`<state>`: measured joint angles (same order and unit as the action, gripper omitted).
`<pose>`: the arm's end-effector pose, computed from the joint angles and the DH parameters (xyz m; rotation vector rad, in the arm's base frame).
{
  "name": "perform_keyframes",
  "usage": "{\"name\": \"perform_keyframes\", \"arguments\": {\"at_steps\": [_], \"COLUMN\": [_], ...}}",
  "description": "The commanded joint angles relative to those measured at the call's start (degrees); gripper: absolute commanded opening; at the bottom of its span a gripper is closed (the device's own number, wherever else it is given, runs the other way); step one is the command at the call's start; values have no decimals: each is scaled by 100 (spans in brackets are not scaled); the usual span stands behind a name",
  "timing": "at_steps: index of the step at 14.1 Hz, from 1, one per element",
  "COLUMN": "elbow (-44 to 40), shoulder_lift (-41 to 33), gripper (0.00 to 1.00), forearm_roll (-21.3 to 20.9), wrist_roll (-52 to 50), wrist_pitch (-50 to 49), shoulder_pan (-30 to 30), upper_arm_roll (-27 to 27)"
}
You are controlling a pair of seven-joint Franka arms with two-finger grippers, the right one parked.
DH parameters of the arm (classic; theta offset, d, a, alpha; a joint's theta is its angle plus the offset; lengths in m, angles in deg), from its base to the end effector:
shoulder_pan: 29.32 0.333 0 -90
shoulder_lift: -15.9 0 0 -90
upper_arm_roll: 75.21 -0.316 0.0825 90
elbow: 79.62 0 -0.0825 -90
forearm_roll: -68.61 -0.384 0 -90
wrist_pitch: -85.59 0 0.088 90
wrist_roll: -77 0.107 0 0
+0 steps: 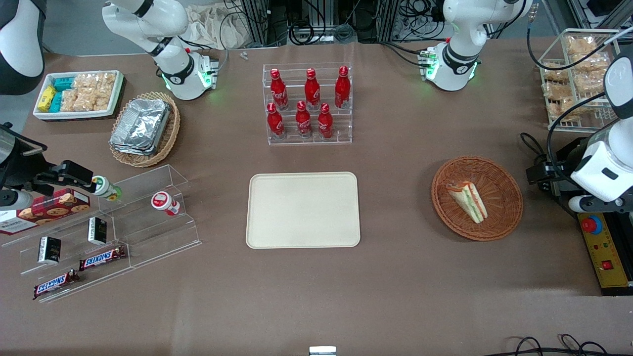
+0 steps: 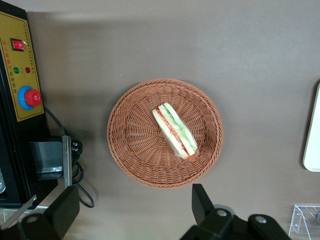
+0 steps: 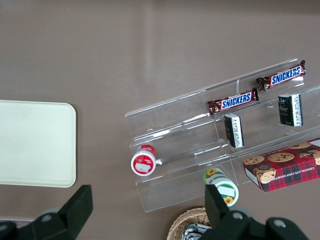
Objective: Place sandwich from basket to tray
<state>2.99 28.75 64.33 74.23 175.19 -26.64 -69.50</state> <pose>0.6171 -0.0182 0.5536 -3.0804 0.0099 0.1517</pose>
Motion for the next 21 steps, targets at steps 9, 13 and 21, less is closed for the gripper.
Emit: {"name": "perform_keyframes", "arguments": {"at_steps": [9,13,21], "elbow": [1131,2196,3584], "shoulder_lift": [-519,-951,-1136], "gripper": [100,100,100], "forearm_roll": [357,357,357], "wrist_roll": [-407,-506,-1610], "wrist_pitch": [267,962,2305], "shoulder_pan": [5,-30,-48], "upper_arm_roll": [35,35,210]}}
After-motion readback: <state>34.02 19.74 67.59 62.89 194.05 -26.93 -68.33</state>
